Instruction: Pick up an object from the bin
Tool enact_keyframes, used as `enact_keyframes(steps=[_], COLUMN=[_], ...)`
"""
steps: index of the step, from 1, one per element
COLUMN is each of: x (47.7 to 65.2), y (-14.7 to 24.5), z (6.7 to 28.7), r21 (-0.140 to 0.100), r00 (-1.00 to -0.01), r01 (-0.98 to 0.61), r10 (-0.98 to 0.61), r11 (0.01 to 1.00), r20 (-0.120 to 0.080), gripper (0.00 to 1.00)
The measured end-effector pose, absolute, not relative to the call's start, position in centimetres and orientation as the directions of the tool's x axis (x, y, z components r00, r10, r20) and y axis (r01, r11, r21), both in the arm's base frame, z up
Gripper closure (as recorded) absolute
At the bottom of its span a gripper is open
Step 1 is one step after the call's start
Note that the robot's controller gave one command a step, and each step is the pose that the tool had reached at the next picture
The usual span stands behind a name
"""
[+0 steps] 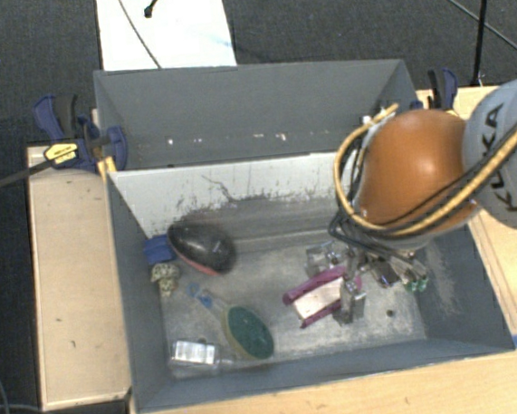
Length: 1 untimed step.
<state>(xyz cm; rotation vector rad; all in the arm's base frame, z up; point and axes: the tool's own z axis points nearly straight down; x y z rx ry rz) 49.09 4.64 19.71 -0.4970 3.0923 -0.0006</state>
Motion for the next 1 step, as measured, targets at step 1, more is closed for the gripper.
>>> enact_keyframes(steps=[1], x=[48.48], y=[4.70], z=[28.85], r21=[-0.002], r00=[-0.948], r01=[-0.317], r10=[-0.317], r11=[0.948], r20=[-0.011], gripper=[1.00])
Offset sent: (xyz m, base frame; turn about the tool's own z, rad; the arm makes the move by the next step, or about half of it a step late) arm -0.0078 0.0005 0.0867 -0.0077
